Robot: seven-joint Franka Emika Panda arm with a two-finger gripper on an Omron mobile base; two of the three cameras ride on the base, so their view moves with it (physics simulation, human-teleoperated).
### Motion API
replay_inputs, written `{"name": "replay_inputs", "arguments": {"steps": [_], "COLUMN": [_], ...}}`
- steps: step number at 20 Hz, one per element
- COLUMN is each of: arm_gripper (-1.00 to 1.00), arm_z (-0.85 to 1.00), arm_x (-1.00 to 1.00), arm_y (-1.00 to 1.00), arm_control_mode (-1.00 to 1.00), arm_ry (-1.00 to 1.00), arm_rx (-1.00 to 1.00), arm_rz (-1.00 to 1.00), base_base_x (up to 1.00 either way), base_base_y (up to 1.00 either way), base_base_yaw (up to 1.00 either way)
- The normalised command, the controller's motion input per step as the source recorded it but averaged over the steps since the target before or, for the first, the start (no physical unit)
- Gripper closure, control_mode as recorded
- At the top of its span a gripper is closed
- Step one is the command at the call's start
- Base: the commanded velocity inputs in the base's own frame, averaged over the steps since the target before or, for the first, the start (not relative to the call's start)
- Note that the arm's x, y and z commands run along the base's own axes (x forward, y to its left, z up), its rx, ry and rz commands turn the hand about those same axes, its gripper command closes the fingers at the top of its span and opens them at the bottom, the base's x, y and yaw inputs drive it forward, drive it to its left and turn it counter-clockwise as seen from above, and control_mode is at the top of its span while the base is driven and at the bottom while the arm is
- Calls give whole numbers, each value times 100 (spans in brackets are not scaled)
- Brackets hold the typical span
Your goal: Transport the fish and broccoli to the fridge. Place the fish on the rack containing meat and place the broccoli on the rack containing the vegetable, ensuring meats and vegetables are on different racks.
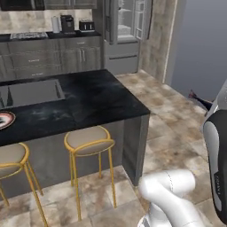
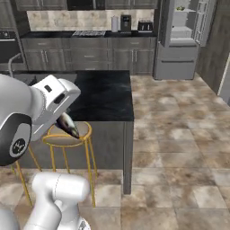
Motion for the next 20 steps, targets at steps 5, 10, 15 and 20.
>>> {"name": "replay_inputs", "arguments": {"steps": [5, 10, 15, 20], "arm_gripper": [100, 100, 100, 100], "arm_z": [0, 0, 0, 0], "arm_x": [0, 0, 0, 0], "arm_y": [0, 0, 0, 0], "arm_control_mode": [100, 100, 100, 100], "arm_ry": [0, 0, 0, 0], "arm_rx": [0, 0, 0, 0], "arm_rz": [0, 0, 0, 0], "base_base_x": [17, 37, 82, 100], "base_base_y": [-100, -100, -100, -100], "base_base_yaw": [7, 13, 19, 25]}}
